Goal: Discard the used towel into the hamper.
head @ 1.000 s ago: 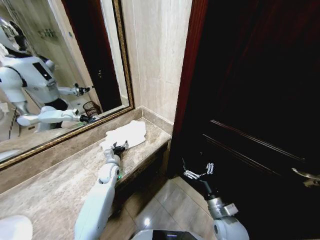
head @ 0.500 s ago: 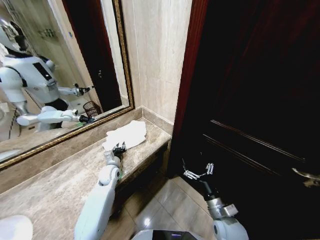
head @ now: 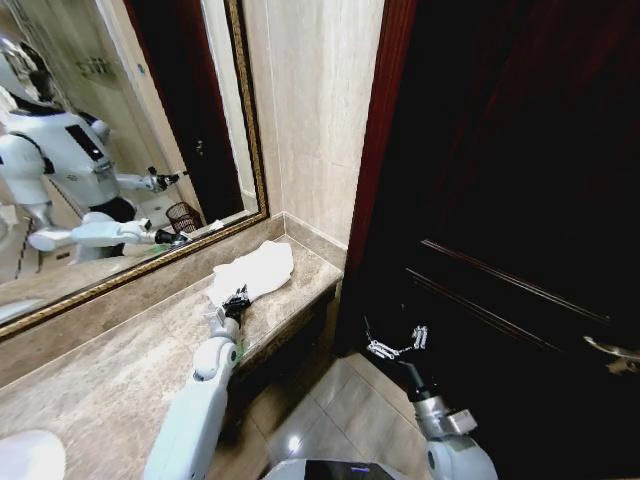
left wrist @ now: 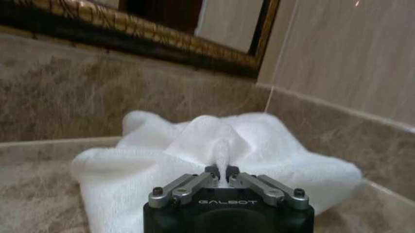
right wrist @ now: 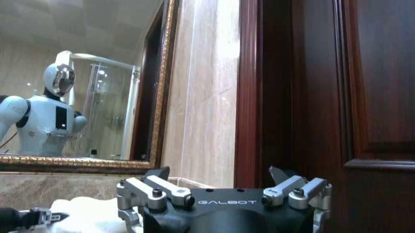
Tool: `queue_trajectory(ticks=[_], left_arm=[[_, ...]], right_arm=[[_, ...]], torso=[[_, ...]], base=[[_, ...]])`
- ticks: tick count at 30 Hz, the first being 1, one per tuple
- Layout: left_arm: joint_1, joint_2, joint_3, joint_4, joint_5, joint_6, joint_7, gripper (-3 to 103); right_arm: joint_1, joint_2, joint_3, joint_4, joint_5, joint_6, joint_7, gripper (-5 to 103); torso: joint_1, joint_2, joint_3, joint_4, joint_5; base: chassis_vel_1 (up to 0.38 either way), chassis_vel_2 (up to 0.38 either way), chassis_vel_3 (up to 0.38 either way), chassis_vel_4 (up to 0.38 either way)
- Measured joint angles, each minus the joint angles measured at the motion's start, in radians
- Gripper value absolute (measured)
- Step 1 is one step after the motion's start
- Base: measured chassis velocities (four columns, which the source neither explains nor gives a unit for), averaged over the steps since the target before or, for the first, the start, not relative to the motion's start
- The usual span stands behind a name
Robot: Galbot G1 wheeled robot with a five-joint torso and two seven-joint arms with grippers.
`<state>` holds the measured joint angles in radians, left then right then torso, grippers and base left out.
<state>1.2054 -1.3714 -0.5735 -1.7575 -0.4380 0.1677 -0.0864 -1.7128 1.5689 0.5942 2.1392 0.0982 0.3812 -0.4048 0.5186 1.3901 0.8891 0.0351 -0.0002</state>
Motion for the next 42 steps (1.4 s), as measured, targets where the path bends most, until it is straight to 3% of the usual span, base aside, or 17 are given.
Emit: queue_trajectory(ticks=[5, 9, 13, 22, 31, 42], left_arm=[[0.028, -0.007, -0.009, -0.037, 0.007, -0.044, 0.01, 3], [0.075, -0.019, -0.028, -0.094, 0.053, -0.11, 0.022, 3], [0.127, -0.03, -0.05, -0.165, 0.092, -0.138, 0.03, 3], [0.267, -0.059, -0.096, -0.344, 0.134, -0.187, 0.084, 3], [0.409, -0.117, -0.081, -0.539, 0.183, -0.226, 0.128, 3], [0.448, -0.139, -0.058, -0.643, 0.23, -0.244, 0.155, 3]], right_arm=[[0.0, -0.001, 0.0, 0.003, 0.003, 0.001, 0.0, 100], [0.002, -0.001, -0.001, 0.011, 0.008, 0.001, 0.0, 100], [0.009, 0.0, -0.004, 0.02, 0.016, 0.001, 0.0, 100], [0.029, 0.01, -0.014, 0.039, 0.031, 0.002, 0.003, 100], [0.03, 0.033, -0.018, 0.081, 0.036, 0.031, 0.045, 100], [0.0, 0.038, -0.015, 0.126, 0.033, 0.057, 0.06, 100]], torso=[[0.0, 0.0, 0.0, 0.0, 0.0001], [0.0, 0.0, 0.0, -0.0001, 0.0001], [0.0, 0.0, 0.0, 0.0, 0.0001], [0.0, 0.0, 0.0, 0.0, 0.0002], [0.0, 0.0, 0.0, 0.0, 0.0002], [0.0, 0.0, 0.0, 0.0, 0.0002]], base=[[0.0, 0.0, 0.0, 0.0], [0.0, 0.0, 0.0, 0.0], [0.0, 0.0, 0.0, 0.0], [0.0, 0.0, 0.0, 0.0], [-0.02, -0.02, -0.02, -0.021], [-0.082, -0.086, -0.086, -0.084]])
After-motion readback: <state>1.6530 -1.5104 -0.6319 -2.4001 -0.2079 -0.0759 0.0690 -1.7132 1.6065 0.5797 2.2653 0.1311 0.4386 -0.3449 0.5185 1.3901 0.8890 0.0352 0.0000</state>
